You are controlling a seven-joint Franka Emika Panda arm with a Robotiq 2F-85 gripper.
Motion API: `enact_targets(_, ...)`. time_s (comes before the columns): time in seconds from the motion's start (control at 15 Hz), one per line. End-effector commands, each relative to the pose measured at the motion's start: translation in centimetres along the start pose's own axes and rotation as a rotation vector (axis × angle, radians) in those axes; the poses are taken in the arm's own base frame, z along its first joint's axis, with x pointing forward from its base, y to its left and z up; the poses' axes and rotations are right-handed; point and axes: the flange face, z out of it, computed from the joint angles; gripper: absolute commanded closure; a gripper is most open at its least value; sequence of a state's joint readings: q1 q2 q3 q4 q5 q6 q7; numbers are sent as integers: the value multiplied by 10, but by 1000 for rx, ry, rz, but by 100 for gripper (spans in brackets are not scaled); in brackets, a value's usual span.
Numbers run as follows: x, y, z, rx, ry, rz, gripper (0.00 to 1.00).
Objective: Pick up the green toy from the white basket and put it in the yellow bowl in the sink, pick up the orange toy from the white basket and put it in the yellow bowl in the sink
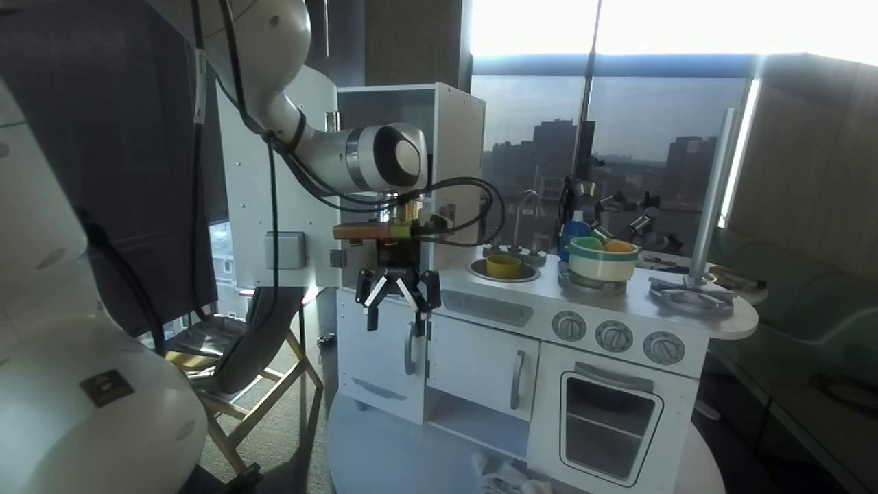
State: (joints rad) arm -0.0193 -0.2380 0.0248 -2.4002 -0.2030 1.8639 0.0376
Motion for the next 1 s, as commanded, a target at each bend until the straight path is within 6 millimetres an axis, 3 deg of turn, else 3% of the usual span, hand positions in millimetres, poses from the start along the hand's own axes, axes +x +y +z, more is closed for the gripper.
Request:
enact_targets(0.0,-13,64,-15,102,37,166,0)
enact_targets(0.13,-24,99,-29,148,67,256,0)
enact_targets(0.33,-39,148,-67,209,153,380,0)
enact_targets(0.47,-37,172,-101,227,246,452,0)
enact_targets(0.73,-10,193,-174,270,436,574,0)
enact_targets(0.93,25,198,-218,273,573,670,0)
